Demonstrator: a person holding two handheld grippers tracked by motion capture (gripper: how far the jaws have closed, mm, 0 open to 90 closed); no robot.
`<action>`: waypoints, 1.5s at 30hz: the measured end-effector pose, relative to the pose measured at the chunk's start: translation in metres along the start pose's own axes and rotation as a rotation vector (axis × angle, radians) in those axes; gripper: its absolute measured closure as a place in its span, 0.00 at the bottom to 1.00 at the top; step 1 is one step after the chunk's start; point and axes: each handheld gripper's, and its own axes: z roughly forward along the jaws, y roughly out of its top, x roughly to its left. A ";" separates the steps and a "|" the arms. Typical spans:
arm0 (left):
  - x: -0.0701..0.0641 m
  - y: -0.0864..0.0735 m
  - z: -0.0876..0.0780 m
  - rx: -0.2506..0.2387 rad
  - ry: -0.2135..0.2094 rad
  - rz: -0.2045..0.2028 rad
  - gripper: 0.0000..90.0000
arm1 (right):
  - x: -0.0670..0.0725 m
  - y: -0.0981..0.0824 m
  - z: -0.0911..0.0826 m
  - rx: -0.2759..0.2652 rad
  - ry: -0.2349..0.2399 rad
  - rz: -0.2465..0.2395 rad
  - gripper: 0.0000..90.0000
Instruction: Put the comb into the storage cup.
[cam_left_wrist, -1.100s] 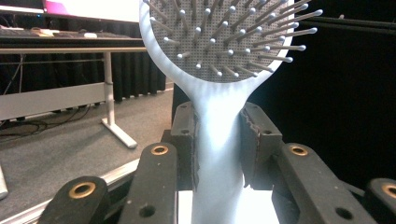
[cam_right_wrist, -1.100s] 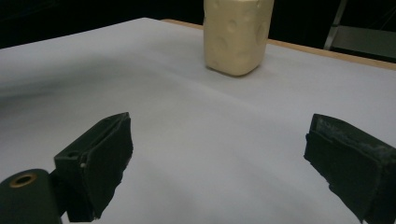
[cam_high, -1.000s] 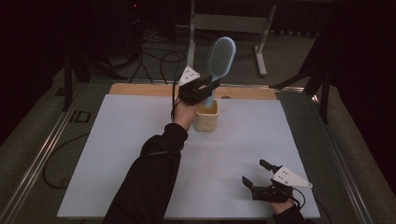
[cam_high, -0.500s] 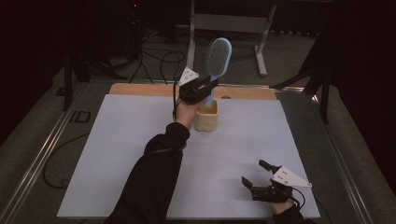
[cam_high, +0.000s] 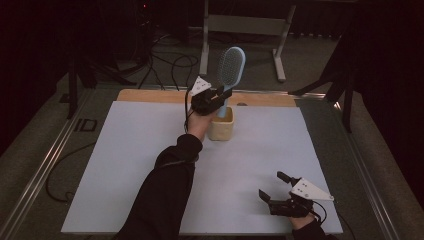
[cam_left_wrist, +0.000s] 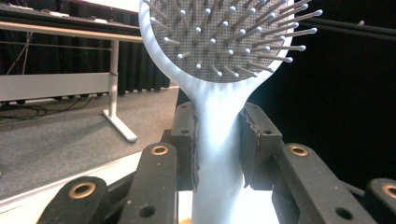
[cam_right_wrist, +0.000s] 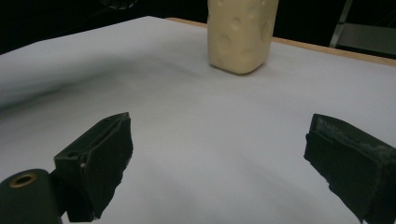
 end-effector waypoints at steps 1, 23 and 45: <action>0.000 -0.001 0.000 0.004 0.002 -0.003 0.78 | 0.000 0.000 0.000 0.000 0.000 -0.002 0.08; 0.004 -0.025 0.009 0.050 0.050 0.050 0.78 | -0.001 0.000 -0.001 -0.006 0.002 0.003 0.08; 0.000 -0.038 0.008 0.076 0.092 0.097 0.70 | -0.001 -0.001 -0.001 -0.001 0.007 0.005 0.08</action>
